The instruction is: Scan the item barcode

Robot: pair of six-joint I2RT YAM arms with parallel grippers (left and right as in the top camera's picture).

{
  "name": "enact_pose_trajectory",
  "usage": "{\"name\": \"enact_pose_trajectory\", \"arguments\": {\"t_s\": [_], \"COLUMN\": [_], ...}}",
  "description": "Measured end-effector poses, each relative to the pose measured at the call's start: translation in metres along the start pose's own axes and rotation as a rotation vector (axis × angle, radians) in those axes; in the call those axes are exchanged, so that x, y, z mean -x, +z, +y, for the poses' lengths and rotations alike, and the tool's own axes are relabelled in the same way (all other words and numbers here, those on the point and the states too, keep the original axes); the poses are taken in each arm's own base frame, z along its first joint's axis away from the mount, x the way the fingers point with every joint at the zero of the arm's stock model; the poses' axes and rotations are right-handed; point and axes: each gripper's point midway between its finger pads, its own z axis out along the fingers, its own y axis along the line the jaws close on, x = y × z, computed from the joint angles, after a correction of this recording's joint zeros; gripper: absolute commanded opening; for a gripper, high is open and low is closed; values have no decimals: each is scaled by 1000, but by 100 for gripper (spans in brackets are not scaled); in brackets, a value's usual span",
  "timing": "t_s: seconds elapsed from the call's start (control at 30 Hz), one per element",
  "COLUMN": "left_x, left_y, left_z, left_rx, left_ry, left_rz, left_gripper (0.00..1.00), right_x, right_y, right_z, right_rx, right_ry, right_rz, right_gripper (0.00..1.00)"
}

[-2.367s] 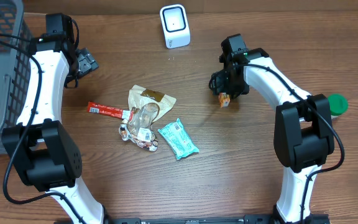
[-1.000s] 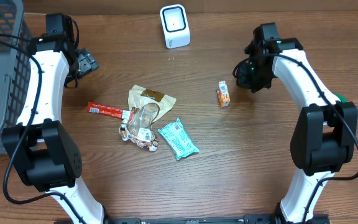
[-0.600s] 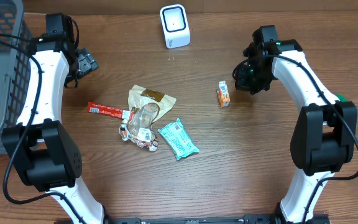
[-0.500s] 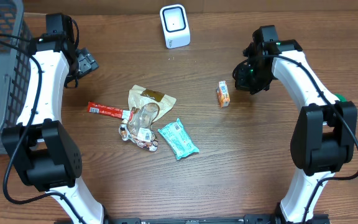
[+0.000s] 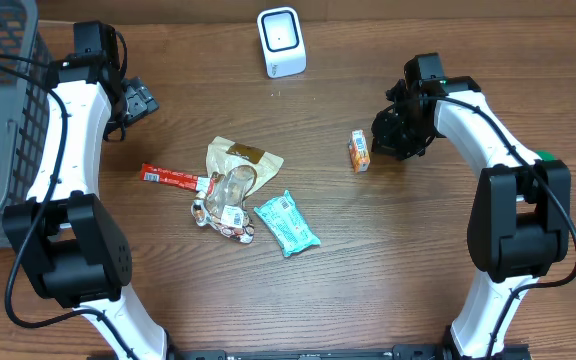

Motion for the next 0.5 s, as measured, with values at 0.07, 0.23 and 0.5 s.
{"name": "enact_pose_trajectory", "arguments": {"t_s": [0.07, 0.23, 0.5], "left_x": [0, 0, 0], "left_y": [0, 0, 0], "left_z": [0, 0, 0], "left_rx": [0, 0, 0], "left_ry": [0, 0, 0], "left_rz": [1, 0, 0], "left_gripper": [100, 100, 100], "right_x": [0, -1, -3], "right_y": [0, 0, 0], "right_z": [1, 4, 10], "right_rx": [7, 21, 61], "right_ry": [0, 1, 2], "right_rz": [1, 5, 16], "right_gripper": [4, 4, 4]}}
